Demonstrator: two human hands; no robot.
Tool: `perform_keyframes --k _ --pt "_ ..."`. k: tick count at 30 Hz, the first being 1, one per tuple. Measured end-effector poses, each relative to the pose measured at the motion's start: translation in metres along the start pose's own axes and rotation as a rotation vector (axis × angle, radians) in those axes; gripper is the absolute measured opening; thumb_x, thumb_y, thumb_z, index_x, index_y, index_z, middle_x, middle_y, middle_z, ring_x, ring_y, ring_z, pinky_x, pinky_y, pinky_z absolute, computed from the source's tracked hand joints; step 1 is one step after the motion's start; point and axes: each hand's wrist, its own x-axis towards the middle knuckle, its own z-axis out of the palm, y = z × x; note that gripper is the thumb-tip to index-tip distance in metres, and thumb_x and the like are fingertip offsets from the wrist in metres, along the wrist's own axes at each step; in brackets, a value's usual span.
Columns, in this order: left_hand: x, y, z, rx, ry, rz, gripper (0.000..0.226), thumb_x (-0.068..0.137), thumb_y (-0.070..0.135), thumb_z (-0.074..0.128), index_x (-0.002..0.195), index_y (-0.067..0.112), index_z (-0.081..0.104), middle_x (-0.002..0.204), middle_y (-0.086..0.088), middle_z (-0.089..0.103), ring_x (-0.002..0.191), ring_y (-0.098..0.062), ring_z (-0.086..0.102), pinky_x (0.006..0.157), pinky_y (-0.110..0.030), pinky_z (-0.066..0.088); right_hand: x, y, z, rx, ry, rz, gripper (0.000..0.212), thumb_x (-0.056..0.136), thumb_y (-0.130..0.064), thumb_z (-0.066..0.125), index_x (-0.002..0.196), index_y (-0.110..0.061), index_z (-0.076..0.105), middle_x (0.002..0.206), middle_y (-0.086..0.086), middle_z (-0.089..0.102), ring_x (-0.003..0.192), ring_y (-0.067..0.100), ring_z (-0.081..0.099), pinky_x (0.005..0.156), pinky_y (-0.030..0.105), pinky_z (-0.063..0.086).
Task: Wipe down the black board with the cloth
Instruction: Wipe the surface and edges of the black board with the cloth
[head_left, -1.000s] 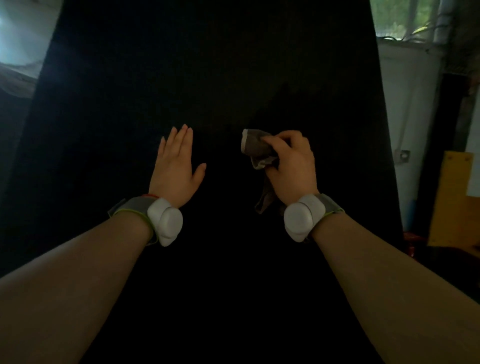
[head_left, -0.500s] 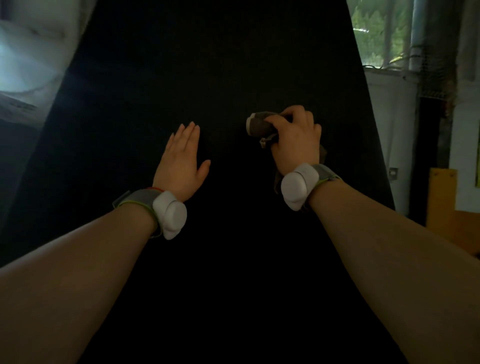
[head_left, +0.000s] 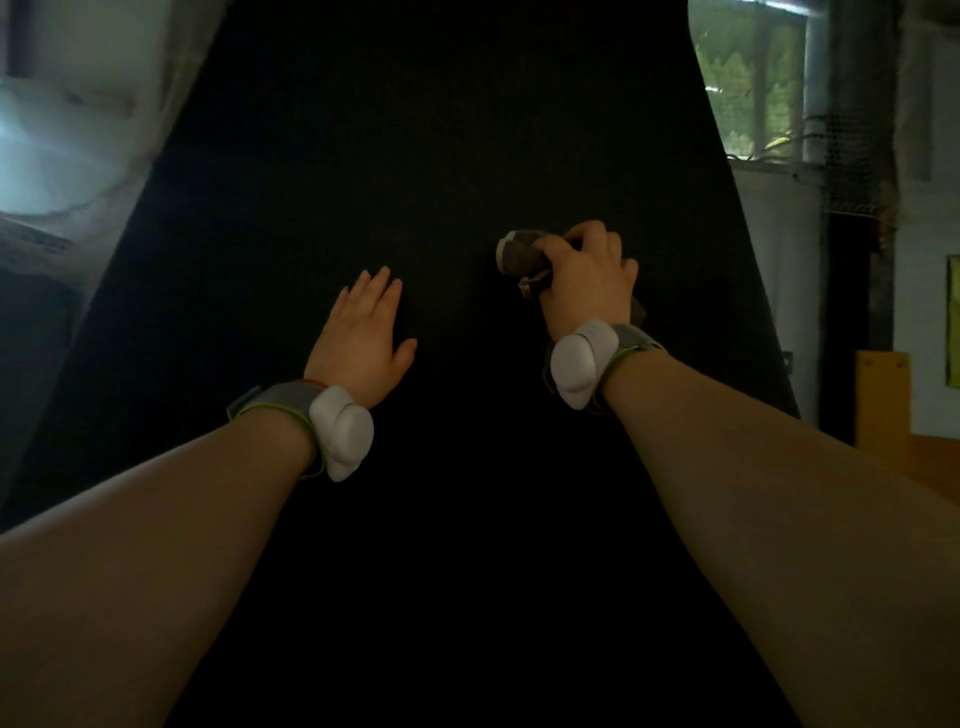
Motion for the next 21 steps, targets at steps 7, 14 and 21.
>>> perform_keyframes --k 7,14,21 --pt "-0.001 -0.006 0.010 0.036 -0.061 0.021 0.074 0.093 0.033 0.053 0.150 0.009 0.012 0.158 -0.010 -0.001 0.145 -0.027 -0.002 0.117 -0.038 0.001 0.006 0.000 0.046 0.058 -0.133 0.119 0.042 0.087 -0.028 0.059 0.127 -0.039 0.048 0.131 0.006 0.031 0.121 0.032 0.031 0.099 0.062 0.026" --pt "0.000 -0.011 0.025 0.113 -0.063 0.022 0.088 0.087 0.044 0.058 0.150 0.010 0.005 0.158 -0.010 -0.007 0.144 -0.029 -0.008 0.114 -0.040 -0.005 -0.010 0.013 0.059 0.010 -0.280 -0.122 0.034 0.086 -0.032 0.062 0.118 -0.041 0.056 0.124 0.000 0.034 0.118 0.028 0.031 0.097 0.052 0.028" --pt "0.000 -0.008 0.038 0.169 0.014 0.011 0.092 0.085 0.046 0.059 0.149 0.006 0.006 0.157 -0.014 -0.005 0.144 -0.031 -0.007 0.113 -0.042 -0.007 -0.054 0.015 0.057 -0.046 -0.399 -0.350 0.024 0.090 -0.030 0.059 0.113 -0.036 0.063 0.122 0.000 0.038 0.113 0.025 0.033 0.089 0.042 0.025"
